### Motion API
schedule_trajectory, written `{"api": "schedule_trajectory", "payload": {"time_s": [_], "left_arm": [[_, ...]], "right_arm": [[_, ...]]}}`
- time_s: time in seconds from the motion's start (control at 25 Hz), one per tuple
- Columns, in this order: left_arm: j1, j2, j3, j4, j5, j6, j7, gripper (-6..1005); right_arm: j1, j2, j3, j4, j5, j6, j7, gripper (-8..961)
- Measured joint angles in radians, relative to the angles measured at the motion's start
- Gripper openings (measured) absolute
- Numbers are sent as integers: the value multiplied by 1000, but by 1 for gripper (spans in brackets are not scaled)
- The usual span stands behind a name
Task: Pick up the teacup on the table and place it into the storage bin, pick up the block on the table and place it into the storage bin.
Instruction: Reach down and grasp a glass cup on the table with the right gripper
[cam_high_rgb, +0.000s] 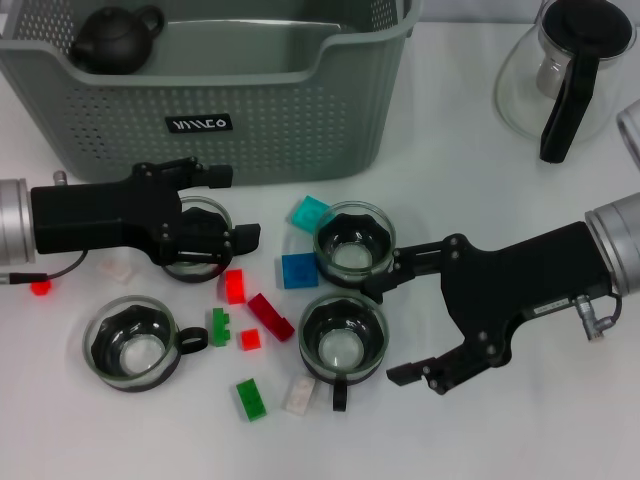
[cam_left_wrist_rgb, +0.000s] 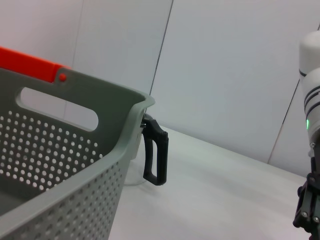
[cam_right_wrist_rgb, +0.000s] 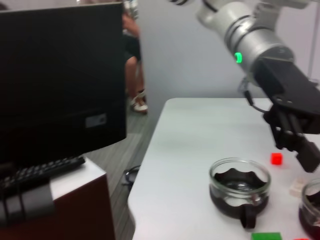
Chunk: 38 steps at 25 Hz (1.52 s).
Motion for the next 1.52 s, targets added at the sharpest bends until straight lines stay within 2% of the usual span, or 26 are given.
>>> {"api": "schedule_trajectory", "payload": {"time_s": [0.16,0.56,0.76,1.12,1.52], "left_arm": [[1,-3,-2,-5,4,3,0,943],[11,-5,35,-6,7,20,3,943],[17,-7,72,-8,31,23,7,942],[24,-20,74,-12,51,12,8,942],[24,-26,68,-19,50,11,8,941]], "right_arm": [[25,10,-38,-34,-47,7,3,917],[95,14,-162,-27,-53,62,53,916],[110,16,-215,-29,-51,89,94,916],[123,15,-276,-33,-54,109,121,911],[144,16,-326,-37,-97,129,150,911]]}}
